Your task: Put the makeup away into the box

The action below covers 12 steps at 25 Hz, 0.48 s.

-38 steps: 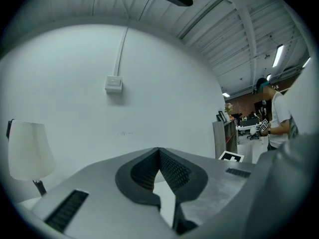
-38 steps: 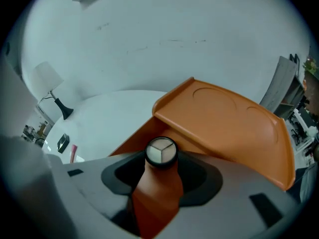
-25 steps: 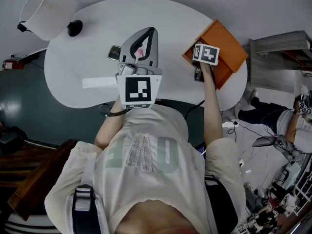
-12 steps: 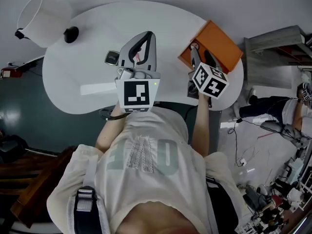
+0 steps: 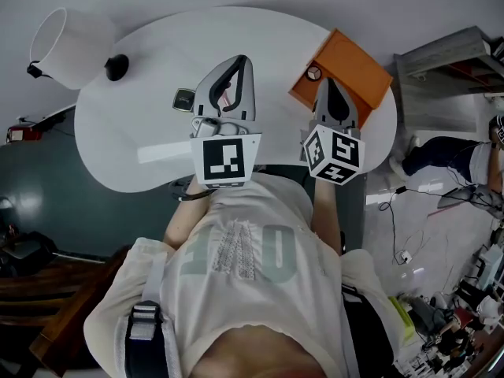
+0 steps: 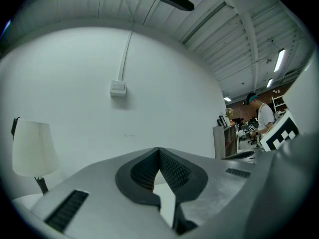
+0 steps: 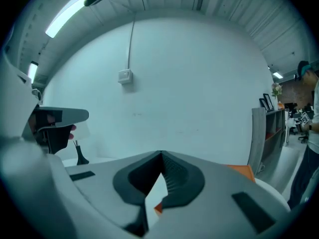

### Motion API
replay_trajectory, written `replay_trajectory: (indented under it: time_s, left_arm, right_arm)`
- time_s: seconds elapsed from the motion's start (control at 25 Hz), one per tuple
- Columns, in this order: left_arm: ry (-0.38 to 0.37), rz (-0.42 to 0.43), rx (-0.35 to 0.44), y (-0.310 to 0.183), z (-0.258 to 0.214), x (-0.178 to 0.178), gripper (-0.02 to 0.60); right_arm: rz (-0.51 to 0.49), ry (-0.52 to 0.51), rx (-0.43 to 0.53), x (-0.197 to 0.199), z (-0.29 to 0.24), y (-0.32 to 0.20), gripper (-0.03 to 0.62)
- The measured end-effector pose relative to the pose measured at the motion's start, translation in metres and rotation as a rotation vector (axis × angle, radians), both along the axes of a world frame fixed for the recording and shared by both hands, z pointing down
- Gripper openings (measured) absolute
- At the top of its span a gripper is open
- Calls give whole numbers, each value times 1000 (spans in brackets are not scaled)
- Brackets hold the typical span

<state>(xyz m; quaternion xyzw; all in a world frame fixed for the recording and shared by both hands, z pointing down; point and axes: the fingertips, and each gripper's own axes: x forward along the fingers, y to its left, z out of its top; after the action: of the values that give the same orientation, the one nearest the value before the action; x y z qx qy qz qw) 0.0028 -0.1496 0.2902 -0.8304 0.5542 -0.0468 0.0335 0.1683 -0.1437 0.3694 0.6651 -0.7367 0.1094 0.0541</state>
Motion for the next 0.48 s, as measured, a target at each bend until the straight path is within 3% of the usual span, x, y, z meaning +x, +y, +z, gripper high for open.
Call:
replay_trajectory:
  time_s: [0.16, 0.32, 0.48]
  left_arm:
    - [31, -35, 0, 1, 0, -11, 6]
    - [96, -116, -54, 3, 9, -42, 6]
    - [96, -243, -68, 17, 17, -90, 6]
  right_arm:
    - [-124, 44, 2, -30, -5, -1, 5]
    - [-463, 119, -93, -107, 17, -5, 5]
    - [-774, 179, -222, -191, 55, 4, 34]
